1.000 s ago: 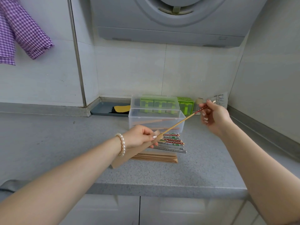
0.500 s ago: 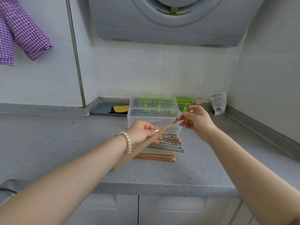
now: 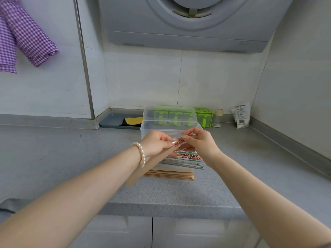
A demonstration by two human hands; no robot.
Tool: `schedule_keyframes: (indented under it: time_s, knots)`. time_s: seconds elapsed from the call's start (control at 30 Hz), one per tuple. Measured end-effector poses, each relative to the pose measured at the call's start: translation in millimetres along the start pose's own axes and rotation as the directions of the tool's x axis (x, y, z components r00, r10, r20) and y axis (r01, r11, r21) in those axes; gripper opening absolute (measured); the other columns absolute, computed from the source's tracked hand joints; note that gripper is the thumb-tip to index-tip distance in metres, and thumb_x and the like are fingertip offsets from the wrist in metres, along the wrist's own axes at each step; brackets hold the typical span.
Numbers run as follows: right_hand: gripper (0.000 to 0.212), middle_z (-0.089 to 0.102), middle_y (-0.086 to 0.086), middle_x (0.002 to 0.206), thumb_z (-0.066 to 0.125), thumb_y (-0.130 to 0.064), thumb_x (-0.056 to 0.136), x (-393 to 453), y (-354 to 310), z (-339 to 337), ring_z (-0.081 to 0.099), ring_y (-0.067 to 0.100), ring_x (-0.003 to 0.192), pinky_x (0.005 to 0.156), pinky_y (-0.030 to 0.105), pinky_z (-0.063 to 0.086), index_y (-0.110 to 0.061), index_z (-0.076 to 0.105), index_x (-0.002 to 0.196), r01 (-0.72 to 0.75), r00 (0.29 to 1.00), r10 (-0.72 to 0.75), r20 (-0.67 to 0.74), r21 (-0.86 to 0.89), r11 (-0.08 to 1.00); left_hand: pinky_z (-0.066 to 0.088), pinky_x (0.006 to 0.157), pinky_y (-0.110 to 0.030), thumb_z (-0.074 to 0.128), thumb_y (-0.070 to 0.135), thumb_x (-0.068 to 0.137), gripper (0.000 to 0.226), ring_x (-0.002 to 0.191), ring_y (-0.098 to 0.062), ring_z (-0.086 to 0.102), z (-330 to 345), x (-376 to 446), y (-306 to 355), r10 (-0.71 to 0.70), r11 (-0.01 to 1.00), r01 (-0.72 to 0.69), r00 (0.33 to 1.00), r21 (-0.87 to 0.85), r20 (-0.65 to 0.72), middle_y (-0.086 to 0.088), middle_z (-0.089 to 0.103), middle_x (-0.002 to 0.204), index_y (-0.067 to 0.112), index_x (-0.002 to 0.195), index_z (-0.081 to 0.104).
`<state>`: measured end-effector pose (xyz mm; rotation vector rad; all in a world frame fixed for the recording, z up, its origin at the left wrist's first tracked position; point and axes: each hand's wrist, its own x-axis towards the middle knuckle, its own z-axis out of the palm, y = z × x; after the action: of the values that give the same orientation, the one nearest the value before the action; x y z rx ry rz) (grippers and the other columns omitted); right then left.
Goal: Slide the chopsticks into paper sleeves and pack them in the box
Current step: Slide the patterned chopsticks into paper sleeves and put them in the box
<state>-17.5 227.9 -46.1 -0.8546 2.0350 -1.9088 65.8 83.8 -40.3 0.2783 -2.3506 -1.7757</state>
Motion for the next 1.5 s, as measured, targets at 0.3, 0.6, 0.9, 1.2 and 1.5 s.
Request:
schedule_keyframes:
  time_s: [0.3, 0.6, 0.9, 1.2, 1.5]
  knots:
    - [0.019, 0.069, 0.011, 0.078, 0.053, -0.007, 0.092, 5, -2, -1, 0.070, 0.018, 0.060, 0.059, 0.027, 0.057, -0.004, 0.058, 0.110, -0.111, 0.990, 0.104, 0.093, 0.073, 0.991, 0.059, 0.069, -0.032, 0.060, 0.008, 0.087, 0.007, 0.072, -0.023, 0.071, -7, 1, 1, -0.060, 0.998, 0.063, 0.996, -0.030, 0.069, -0.015, 0.070, 0.088, 0.004, 0.090, 0.064]
    - [0.023, 0.071, 0.009, 0.084, 0.050, -0.025, 0.094, 20, -1, -25, 0.070, 0.025, 0.071, 0.067, 0.033, 0.057, -0.011, 0.057, 0.111, -0.156, 0.987, 0.143, 0.078, 0.192, 0.969, 0.059, 0.060, -0.028, 0.063, 0.004, 0.084, 0.010, 0.064, -0.017, 0.070, -19, 6, 1, -0.187, 0.973, 0.169, 0.976, 0.155, 0.114, -0.011, 0.071, 0.082, 0.001, 0.094, 0.063]
    - [0.011, 0.066, 0.004, 0.092, 0.065, -0.017, 0.085, 48, 81, -32, 0.057, 0.018, 0.083, 0.074, 0.026, 0.046, -0.011, 0.070, 0.092, -0.192, 0.980, 0.160, -0.116, -0.749, 0.634, 0.058, 0.059, -0.026, 0.067, 0.011, 0.082, 0.014, 0.067, -0.016, 0.070, -31, 13, -12, -0.217, 0.964, 0.204, 0.974, 0.172, 0.058, -0.010, 0.068, 0.085, 0.004, 0.093, 0.064]
    - [0.012, 0.064, 0.002, 0.091, 0.070, -0.018, 0.081, 62, 94, -39, 0.055, 0.016, 0.083, 0.074, 0.024, 0.042, -0.011, 0.073, 0.090, -0.263, 0.962, 0.236, -0.136, -0.693, 0.671, 0.059, 0.066, -0.029, 0.061, -0.001, 0.084, 0.011, 0.074, -0.017, 0.070, -41, 10, -17, -0.276, 0.943, 0.241, 0.952, 0.230, 0.133, -0.012, 0.065, 0.096, 0.006, 0.092, 0.063]
    - [0.014, 0.064, 0.000, 0.078, 0.077, -0.014, 0.073, 69, 90, -49, 0.056, 0.014, 0.077, 0.076, 0.025, 0.042, -0.008, 0.075, 0.086, -0.341, 0.934, 0.329, -0.140, -0.628, 0.700, 0.054, 0.081, -0.033, 0.074, 0.012, 0.074, 0.010, 0.091, -0.017, 0.062, -47, 12, -24, -0.228, 0.891, 0.183, 0.972, 0.416, 0.059, 0.000, 0.068, 0.092, 0.020, 0.077, 0.072]
